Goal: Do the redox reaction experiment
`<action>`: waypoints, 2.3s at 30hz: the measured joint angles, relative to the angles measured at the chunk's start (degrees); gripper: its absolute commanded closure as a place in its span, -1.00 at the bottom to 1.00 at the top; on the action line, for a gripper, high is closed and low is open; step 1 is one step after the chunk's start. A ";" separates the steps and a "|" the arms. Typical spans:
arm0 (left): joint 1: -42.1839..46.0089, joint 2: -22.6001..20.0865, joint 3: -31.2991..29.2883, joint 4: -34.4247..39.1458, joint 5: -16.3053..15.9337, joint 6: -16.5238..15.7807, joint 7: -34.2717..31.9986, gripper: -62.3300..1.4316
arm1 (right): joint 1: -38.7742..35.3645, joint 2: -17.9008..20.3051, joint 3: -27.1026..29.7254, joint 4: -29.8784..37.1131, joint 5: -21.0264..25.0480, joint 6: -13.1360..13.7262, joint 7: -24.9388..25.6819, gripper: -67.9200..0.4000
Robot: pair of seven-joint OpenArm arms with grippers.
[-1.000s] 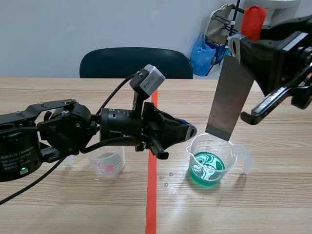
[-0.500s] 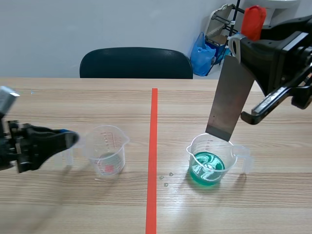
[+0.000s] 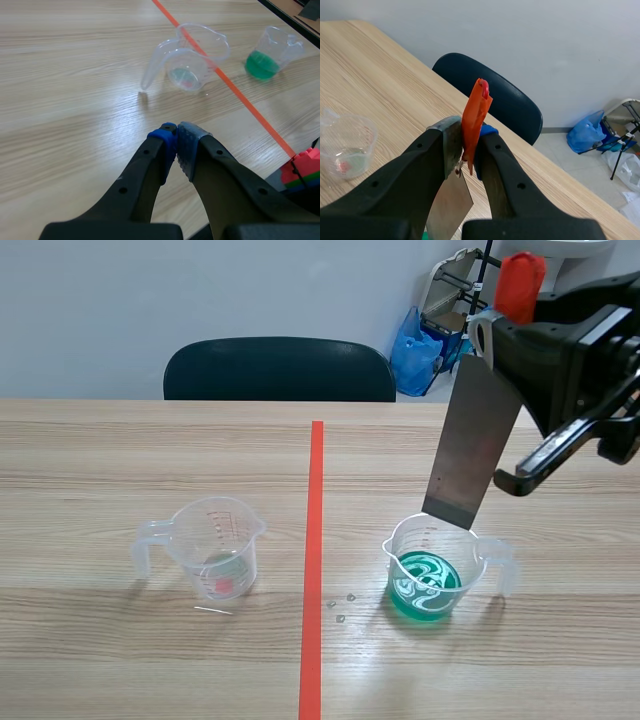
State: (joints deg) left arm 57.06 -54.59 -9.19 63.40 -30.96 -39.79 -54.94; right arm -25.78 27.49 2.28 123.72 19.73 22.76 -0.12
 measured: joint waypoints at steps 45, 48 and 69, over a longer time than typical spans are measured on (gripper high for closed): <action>18.34 22.69 -13.81 0.09 23.21 15.58 -24.22 -1.00 | 0.00 0.00 0.00 0.00 0.00 0.00 0.02 0.93; 18.34 22.69 -13.81 0.09 23.21 15.58 -24.22 -1.00 | 0.00 0.00 0.00 0.00 0.00 0.00 0.02 0.93; 18.34 22.69 -13.81 0.09 23.21 15.58 -24.22 -1.00 | 0.00 0.00 0.00 0.00 0.00 0.00 0.02 0.93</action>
State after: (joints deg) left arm 75.40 -31.90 -23.00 63.48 -7.75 -24.21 -79.15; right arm -25.78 27.49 2.28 123.72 19.73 22.76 -0.10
